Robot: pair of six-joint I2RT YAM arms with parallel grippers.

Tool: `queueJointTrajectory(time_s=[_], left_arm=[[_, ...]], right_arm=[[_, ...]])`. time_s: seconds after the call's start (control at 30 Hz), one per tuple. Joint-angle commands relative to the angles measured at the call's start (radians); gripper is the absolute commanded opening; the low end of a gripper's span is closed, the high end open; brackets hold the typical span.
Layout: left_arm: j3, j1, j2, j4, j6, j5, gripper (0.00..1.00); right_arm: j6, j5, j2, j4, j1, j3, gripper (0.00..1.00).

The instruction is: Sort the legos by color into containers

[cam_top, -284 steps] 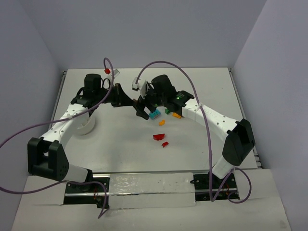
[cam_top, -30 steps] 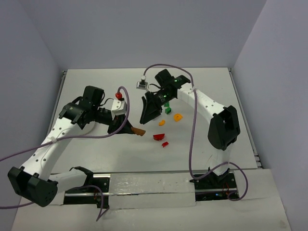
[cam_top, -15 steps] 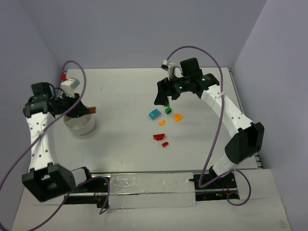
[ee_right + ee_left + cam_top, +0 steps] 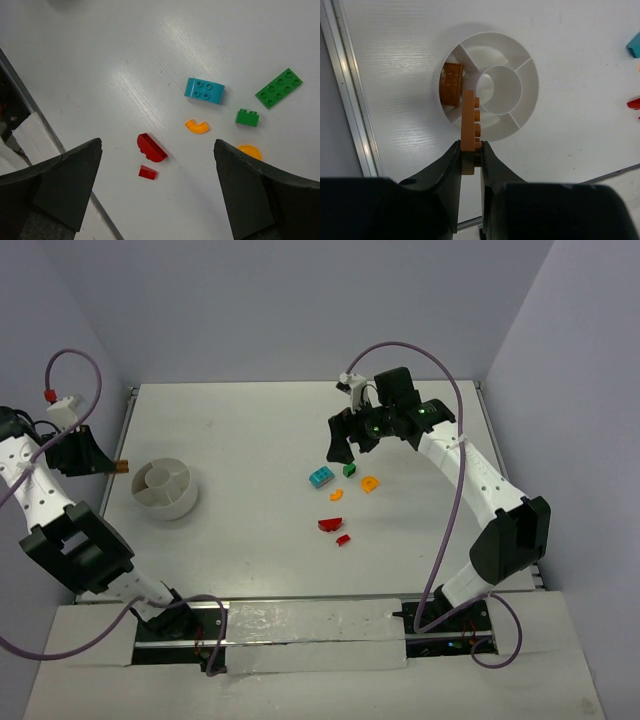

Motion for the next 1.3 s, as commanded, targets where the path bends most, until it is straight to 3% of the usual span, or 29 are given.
queueJointTrajectory(time_s=[0.0, 0.23, 0.87, 1.27], left_arm=[[0.046, -0.001, 0.031, 0.018, 0.012, -0.085, 0.12], [0.041, -0.006, 0.097, 0.042, 0.007, -0.094, 0.19], [0.036, -0.112, 0.185, 0.057, -0.018, -0.131, 0.23], [0.087, -0.15, 0.277, 0.058, -0.047, -0.129, 0.39]], right_arm=[[-0.032, 0.015, -0.001, 0.032, -0.003, -0.003, 1.0], [-0.051, 0.014, 0.013, 0.035, -0.002, -0.024, 1.0], [-0.066, -0.021, 0.065, 0.033, -0.003, -0.04, 1.0], [-0.068, -0.038, 0.081, 0.026, -0.003, -0.035, 1.0]])
